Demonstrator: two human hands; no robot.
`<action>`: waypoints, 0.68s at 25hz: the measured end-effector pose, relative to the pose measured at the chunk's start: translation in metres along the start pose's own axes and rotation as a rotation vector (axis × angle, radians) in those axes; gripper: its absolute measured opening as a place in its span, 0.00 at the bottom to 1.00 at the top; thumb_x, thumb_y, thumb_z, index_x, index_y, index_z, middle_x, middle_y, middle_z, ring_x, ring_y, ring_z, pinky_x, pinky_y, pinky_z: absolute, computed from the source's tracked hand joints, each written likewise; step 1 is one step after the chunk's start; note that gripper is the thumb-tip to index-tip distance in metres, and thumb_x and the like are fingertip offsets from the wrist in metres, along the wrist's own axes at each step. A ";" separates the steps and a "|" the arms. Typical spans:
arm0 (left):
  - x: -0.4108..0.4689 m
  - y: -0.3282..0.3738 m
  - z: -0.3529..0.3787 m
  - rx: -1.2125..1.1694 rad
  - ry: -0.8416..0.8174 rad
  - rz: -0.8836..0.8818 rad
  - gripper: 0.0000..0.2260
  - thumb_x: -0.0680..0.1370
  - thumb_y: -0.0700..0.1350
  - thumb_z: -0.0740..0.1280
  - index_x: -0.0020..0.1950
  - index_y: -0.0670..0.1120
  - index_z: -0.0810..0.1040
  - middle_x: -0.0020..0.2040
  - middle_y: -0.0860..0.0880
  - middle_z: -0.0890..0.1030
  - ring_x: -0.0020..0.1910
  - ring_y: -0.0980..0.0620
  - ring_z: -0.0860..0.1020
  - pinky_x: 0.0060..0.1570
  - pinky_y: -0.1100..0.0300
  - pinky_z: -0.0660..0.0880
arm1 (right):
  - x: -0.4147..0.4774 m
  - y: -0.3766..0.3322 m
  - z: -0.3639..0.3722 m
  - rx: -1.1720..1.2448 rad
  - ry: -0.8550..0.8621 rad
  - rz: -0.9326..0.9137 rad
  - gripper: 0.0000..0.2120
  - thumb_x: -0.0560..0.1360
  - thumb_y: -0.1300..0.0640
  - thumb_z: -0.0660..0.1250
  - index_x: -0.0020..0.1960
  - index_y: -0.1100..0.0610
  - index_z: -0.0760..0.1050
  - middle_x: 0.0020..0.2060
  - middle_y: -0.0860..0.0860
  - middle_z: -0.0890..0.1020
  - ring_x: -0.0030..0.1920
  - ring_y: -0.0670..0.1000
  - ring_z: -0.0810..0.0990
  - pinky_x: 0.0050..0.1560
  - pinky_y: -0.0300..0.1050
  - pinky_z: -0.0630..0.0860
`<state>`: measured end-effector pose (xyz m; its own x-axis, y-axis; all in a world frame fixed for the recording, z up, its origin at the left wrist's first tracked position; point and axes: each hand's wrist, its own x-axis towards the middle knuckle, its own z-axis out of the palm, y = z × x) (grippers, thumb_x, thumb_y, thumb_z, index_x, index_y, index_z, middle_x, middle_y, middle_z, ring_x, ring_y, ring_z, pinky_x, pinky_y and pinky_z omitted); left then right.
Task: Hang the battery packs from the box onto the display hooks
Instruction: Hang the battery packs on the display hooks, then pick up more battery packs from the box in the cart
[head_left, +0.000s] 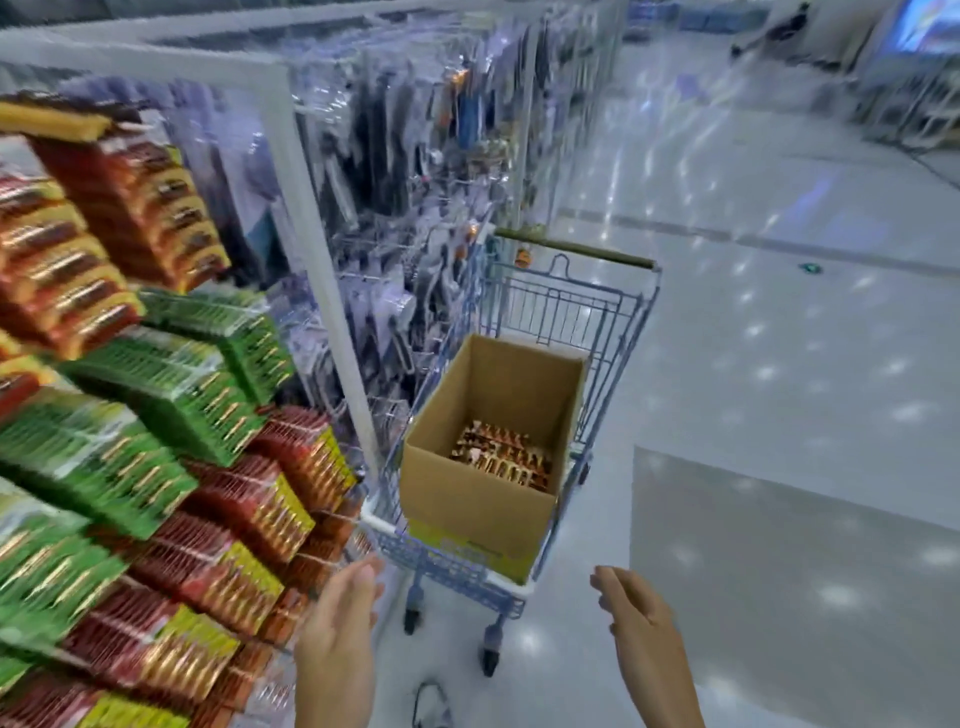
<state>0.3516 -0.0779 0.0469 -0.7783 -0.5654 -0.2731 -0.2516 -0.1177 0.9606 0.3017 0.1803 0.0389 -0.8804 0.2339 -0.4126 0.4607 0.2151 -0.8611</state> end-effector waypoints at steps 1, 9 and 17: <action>0.014 0.001 0.014 0.003 -0.013 -0.018 0.10 0.85 0.50 0.63 0.57 0.51 0.85 0.56 0.52 0.85 0.58 0.51 0.81 0.56 0.54 0.77 | 0.016 -0.003 0.000 0.002 0.016 0.010 0.09 0.83 0.50 0.64 0.56 0.53 0.81 0.54 0.49 0.84 0.58 0.53 0.80 0.62 0.53 0.75; 0.144 0.026 0.125 0.103 -0.181 -0.051 0.11 0.86 0.51 0.61 0.59 0.56 0.83 0.58 0.59 0.83 0.60 0.55 0.80 0.66 0.48 0.76 | 0.141 -0.057 0.016 -0.008 0.080 0.066 0.10 0.82 0.45 0.65 0.54 0.49 0.82 0.53 0.46 0.85 0.57 0.51 0.81 0.65 0.58 0.76; 0.229 0.023 0.193 0.190 -0.100 -0.161 0.10 0.86 0.49 0.62 0.62 0.53 0.82 0.60 0.58 0.82 0.61 0.56 0.80 0.67 0.48 0.76 | 0.245 -0.104 0.043 -0.152 -0.012 0.097 0.09 0.82 0.43 0.63 0.54 0.45 0.79 0.51 0.42 0.83 0.56 0.46 0.80 0.63 0.53 0.77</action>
<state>0.0566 -0.0530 -0.0030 -0.7702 -0.4670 -0.4344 -0.4729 -0.0388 0.8803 0.0327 0.1741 0.0145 -0.8321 0.2490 -0.4956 0.5541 0.3331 -0.7629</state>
